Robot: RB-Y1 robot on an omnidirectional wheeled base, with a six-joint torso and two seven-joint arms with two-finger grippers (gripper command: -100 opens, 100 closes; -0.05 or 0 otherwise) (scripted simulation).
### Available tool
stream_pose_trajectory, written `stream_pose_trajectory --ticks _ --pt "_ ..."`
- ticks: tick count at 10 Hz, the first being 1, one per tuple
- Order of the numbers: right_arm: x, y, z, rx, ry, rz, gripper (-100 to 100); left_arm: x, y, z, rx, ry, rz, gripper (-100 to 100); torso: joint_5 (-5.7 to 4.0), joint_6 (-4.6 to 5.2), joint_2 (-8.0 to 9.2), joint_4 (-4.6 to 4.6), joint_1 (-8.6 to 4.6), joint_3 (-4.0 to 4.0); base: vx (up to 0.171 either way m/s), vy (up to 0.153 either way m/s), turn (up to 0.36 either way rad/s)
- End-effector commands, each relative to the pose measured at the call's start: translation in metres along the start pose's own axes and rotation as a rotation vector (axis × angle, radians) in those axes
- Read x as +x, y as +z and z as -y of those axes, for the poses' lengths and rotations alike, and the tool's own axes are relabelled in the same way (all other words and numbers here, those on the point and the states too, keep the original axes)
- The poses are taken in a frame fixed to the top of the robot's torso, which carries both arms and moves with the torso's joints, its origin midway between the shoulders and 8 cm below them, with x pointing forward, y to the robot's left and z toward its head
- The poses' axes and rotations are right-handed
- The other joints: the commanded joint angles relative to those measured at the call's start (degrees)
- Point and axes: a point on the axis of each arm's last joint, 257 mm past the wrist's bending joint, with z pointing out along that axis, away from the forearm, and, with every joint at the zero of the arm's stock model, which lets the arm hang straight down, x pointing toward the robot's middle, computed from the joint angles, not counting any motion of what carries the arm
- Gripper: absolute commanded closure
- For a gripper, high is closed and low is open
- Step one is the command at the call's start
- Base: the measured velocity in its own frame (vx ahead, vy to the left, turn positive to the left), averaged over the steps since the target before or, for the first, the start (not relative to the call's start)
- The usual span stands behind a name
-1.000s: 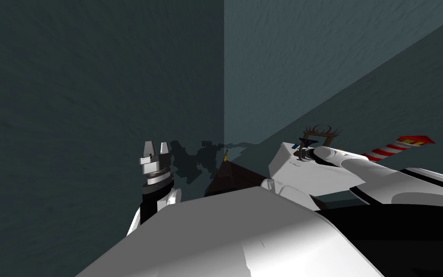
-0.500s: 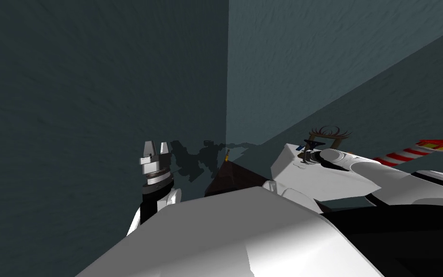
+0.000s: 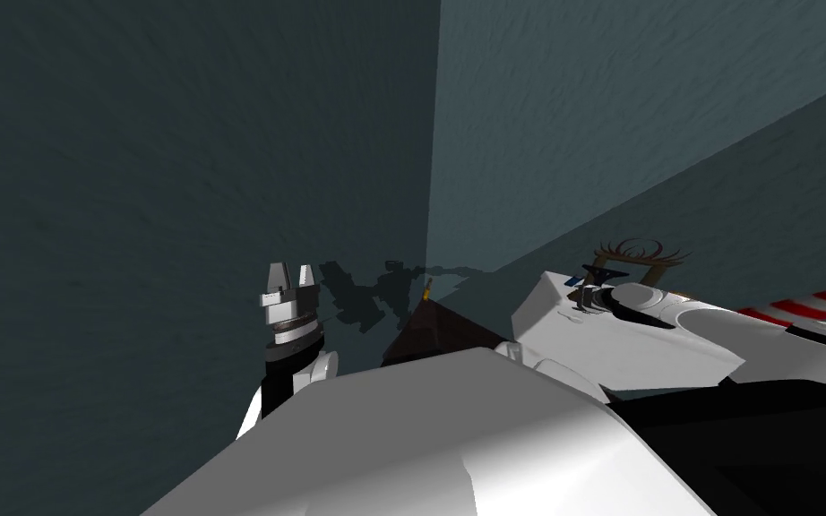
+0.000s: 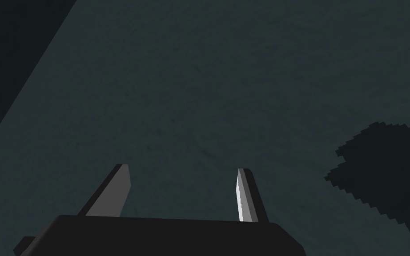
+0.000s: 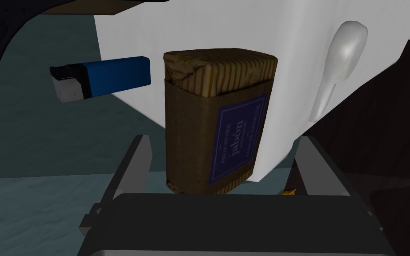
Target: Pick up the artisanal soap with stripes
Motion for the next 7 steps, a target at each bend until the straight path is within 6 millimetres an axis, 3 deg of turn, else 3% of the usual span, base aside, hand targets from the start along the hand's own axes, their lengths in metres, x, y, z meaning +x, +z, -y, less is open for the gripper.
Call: stream_pose_trajectory --ticks 1,2,3,4,7 --pt "0.000 -0.001 -0.003 0.000 0.033 0.008 -100 0.000 0.000 0.000 0.000 0.000 0.000 0 0.00 0.00 0.00 0.00 0.00 0.00 -0.015 -0.007 0.006" --pt "-0.003 -0.001 -0.002 0.004 0.061 0.019 -100 0.000 0.000 0.000 0.000 0.000 0.000 0 0.00 0.03 -0.01 0.00 -0.01 0.00 -0.004 -0.001 -0.024" --pt "0.029 -0.007 -0.009 0.001 0.006 -0.045 -100 0.000 0.000 0.000 0.000 0.000 0.000 0 0.00 0.02 -0.04 0.00 0.01 -0.02 -0.022 0.005 0.248" --pt "0.031 -0.007 -0.013 -0.005 0.023 -0.043 -100 0.000 0.000 0.000 0.000 0.000 0.000 0 0.01 -0.06 -0.02 -0.01 0.03 -0.01 -0.028 -0.002 0.190" --pt "0.025 -0.007 -0.012 0.001 0.093 -0.019 -100 0.000 0.000 0.000 0.000 0.000 0.000 0 0.00 0.03 -0.04 0.00 0.01 -0.02 -0.005 -0.003 -0.016"
